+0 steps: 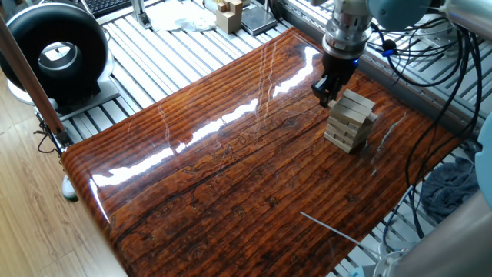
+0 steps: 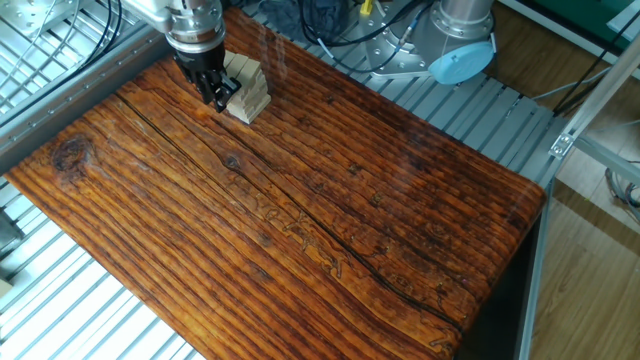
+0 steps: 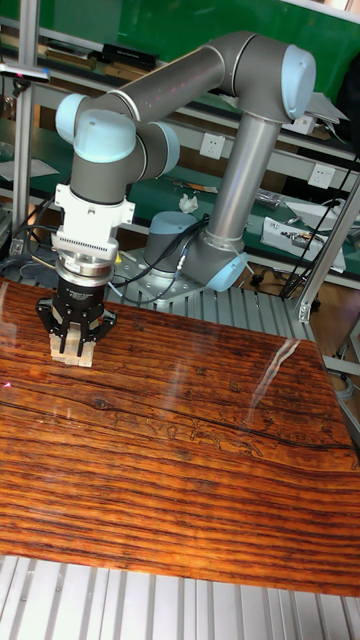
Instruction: Play Jenga
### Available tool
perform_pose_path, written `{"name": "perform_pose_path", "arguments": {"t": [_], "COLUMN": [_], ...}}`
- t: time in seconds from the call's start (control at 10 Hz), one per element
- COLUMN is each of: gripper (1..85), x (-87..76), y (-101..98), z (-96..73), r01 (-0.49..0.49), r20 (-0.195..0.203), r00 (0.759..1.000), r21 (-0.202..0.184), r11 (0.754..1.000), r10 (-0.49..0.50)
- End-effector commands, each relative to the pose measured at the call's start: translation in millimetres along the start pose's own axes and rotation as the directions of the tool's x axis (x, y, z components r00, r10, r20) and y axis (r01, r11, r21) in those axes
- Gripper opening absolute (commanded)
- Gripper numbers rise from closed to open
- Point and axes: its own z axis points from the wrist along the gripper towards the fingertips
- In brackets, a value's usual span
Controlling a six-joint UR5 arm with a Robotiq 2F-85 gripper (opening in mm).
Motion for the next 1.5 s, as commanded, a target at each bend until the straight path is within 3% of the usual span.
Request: {"name": "perform_pose_path", "arguments": {"t": [0.0, 1.4], "gripper": [1.3, 1.3], "x": [0.9, -6.9], "y": [0.6, -0.1], "z": [-0.6, 0.9], "r01": [0.0, 0.003], "r20": [-0.001, 0.006], "r00": [1.0, 1.0], "r21": [-0.007, 0.004], "r11": [1.0, 1.0], "r10": [0.0, -0.003]}}
